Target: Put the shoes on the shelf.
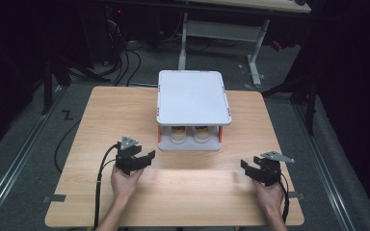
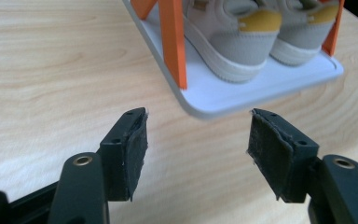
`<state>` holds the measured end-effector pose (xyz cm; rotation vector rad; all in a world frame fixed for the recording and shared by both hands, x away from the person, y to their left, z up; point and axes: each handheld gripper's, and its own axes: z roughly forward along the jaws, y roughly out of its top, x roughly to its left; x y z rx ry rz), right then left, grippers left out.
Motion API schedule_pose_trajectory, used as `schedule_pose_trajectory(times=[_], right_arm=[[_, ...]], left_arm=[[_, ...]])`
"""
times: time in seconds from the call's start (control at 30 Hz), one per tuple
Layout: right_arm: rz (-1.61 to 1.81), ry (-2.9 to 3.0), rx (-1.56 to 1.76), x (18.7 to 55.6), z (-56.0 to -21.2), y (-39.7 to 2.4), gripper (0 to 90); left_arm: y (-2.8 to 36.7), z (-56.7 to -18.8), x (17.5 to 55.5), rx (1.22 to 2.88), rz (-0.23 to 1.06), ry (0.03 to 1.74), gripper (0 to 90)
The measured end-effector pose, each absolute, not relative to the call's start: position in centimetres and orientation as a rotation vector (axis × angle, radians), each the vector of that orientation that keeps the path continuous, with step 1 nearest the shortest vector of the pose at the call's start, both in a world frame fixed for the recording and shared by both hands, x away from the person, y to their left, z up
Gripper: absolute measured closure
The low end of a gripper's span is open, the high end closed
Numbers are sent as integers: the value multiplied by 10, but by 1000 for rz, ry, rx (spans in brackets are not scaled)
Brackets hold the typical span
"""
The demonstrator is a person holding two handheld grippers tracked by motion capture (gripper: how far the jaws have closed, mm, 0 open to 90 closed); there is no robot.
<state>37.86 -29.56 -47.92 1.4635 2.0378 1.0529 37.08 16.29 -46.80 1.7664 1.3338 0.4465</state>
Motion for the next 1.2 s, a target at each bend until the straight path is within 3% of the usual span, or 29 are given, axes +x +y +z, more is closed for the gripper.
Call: schedule_pose_trajectory(times=[0.4,0.87,1.2], right_arm=[[957,2055,1444,368,-490,-302,369],[896,2068,1437,363,-501,-306,356],[888,2072,1428,364,-501,-305,348]], left_arm=[[161,-486,339,1832,501,1337,367],[158,-505,334,1923,631,1364,363],[157,-506,334,1937,621,1369,337]])
